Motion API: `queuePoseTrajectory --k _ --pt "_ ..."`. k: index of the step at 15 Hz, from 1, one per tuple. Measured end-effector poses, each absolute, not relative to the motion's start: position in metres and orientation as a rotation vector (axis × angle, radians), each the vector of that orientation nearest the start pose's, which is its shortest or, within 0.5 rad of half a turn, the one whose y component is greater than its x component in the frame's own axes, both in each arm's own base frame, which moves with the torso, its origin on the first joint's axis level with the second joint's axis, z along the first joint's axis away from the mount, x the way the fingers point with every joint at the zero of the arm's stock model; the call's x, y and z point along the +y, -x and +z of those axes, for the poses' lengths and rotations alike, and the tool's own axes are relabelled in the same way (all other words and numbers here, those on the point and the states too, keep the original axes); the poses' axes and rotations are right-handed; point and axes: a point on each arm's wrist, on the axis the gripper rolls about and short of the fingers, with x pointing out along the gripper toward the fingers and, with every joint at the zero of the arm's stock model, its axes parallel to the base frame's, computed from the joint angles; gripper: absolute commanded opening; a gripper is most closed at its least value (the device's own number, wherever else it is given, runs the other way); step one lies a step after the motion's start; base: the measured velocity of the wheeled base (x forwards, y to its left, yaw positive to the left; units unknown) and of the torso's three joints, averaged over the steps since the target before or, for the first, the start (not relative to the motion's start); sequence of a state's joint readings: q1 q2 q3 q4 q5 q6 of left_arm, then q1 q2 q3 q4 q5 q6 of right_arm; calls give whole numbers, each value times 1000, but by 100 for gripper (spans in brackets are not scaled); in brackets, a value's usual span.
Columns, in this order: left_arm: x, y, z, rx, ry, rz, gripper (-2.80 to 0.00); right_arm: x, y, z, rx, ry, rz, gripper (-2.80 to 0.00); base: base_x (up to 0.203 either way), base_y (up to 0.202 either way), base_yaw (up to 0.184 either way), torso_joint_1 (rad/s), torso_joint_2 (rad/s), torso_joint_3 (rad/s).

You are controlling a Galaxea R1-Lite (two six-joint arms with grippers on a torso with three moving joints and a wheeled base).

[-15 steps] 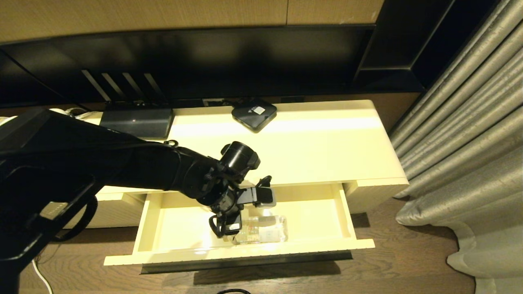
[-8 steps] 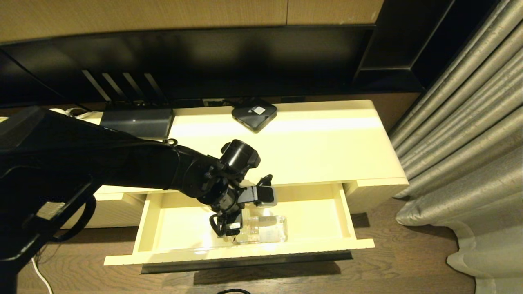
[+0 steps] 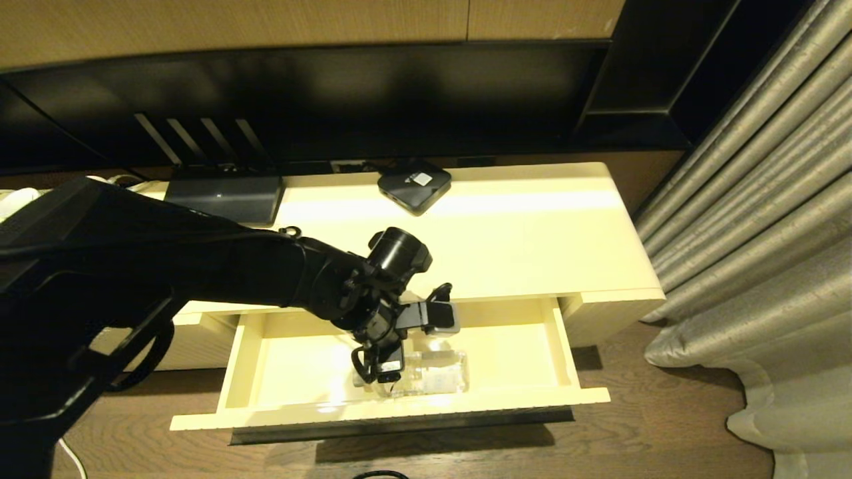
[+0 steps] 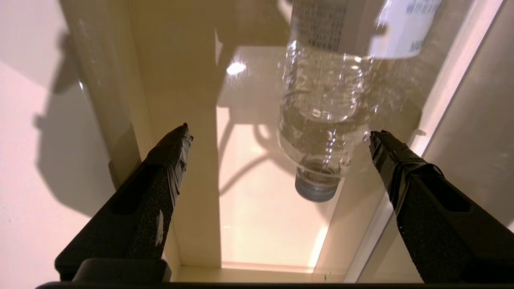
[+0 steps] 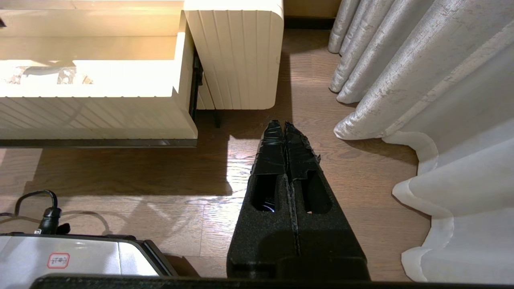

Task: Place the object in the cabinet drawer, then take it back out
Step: Take the mineral water out of the drawer and put it on the table

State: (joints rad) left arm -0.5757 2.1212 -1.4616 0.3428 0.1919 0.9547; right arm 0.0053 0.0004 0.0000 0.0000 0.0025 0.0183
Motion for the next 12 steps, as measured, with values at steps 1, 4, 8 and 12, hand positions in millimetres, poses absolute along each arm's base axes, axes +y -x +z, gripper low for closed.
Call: queuePoseTrajectory --k 1,4,8,12 --pt "-214 -336 122 707 -1235 -807 0 0 23 75 1 -18 8 -280 0 0 0 0 0 0" --pt "-218 -340 121 688 -1200 -858 0 0 23 75 0 -18 8 -280 0 0 0 0 0 0" --pt "-220 -344 116 702 -1204 -870 0 0 23 75 0 -18 8 -280 0 0 0 0 0 0" --pt "-222 -348 114 720 -1228 -889 0 0 23 75 1 -19 8 -280 0 0 0 0 0 0"
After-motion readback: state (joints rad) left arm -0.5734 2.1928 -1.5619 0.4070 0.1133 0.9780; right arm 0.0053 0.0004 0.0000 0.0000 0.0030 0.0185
